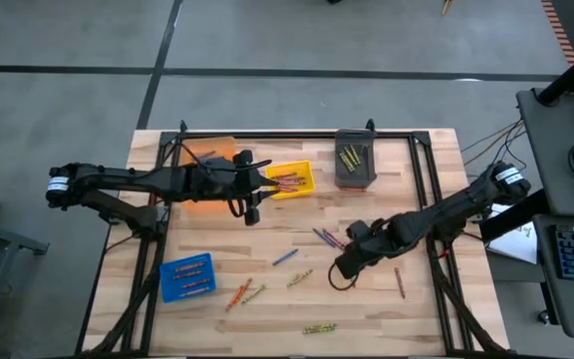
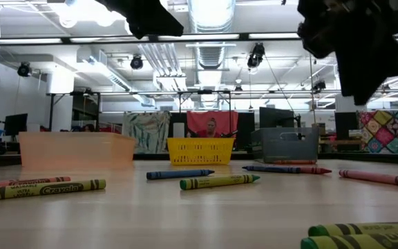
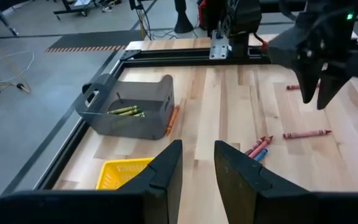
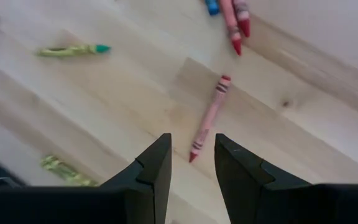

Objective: Sort crayons
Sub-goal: Put the red crayon into the yellow bin

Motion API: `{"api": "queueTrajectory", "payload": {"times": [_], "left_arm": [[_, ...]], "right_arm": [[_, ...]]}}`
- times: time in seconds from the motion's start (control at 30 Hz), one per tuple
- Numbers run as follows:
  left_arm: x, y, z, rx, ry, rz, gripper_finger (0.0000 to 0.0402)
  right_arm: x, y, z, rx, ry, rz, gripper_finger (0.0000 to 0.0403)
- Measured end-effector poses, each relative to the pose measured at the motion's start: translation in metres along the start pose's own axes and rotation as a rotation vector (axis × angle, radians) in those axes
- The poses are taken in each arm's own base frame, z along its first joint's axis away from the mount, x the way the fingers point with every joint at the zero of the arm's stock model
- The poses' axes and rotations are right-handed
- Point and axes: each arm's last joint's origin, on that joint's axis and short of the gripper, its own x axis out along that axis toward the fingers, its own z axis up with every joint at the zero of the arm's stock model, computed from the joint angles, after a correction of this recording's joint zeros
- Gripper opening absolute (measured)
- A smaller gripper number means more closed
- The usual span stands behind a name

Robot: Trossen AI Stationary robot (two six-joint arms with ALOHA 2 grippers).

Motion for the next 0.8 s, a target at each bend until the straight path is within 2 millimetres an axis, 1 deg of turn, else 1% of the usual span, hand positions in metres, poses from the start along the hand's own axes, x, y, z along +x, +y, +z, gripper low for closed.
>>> {"api": "queueTrajectory", "payload": {"times": [0.27, 0.47, 0.67, 0.8], "left_arm": [[0.0, 0.0, 0.0, 0.001, 0.004, -0.002, 0.0075], [0.0, 0.0, -0.001, 0.013, 0.008, -0.003, 0.0075], [0.0, 0.0, -0.001, 0.024, 0.008, -0.003, 0.0076], [0.0, 0.0, -0.001, 0.022, 0.008, -0.003, 0.0076]], "right_arm": [[0.035, 0.002, -0.002, 0.005, 0.025, -0.132, 0.0109], [0.057, 0.001, -0.002, 0.004, 0.037, -0.206, 0.0109], [0.073, 0.0, -0.002, -0.005, 0.048, -0.247, 0.0109], [0.078, 0.001, -0.002, -0.012, 0.049, -0.251, 0.0109]]}}
